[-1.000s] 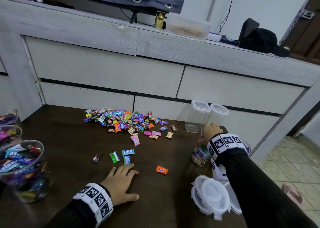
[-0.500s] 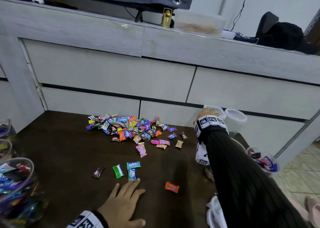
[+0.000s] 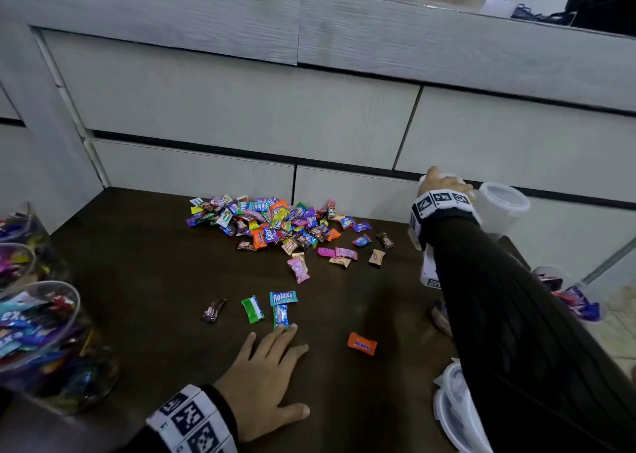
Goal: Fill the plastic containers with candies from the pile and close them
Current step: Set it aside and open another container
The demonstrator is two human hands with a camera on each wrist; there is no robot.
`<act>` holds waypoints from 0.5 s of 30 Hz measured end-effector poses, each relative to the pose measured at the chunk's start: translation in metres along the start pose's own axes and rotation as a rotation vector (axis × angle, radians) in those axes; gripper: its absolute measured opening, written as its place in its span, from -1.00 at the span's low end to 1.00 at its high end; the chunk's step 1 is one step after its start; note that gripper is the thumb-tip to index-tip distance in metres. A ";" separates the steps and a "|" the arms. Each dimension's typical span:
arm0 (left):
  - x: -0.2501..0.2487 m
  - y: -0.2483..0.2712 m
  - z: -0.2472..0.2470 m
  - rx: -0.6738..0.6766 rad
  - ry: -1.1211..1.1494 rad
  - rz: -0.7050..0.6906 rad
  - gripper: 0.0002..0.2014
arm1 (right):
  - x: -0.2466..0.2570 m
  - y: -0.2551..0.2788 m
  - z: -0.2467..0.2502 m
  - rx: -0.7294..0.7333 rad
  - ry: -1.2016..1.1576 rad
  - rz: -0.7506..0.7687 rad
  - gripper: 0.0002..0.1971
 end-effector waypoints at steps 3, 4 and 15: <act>0.000 0.000 0.001 -0.010 0.004 0.001 -0.14 | 0.003 0.012 0.005 0.034 -0.015 0.075 -0.55; 0.000 0.000 0.001 -0.017 0.007 0.002 -0.14 | 0.005 0.017 0.006 0.037 0.006 0.120 -0.50; -0.002 0.003 0.007 -0.084 0.032 0.015 -0.14 | 0.017 0.093 0.014 0.067 0.025 0.282 -0.51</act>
Point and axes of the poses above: each hand's wrist, its own y-axis away from the middle knuckle, its own z-axis out of the back of the hand, x = y × z, the point moved 4 cm from there along -y, towards the middle knuckle, and after that the axes turned 2 degrees about y, right-handed, at the moved point
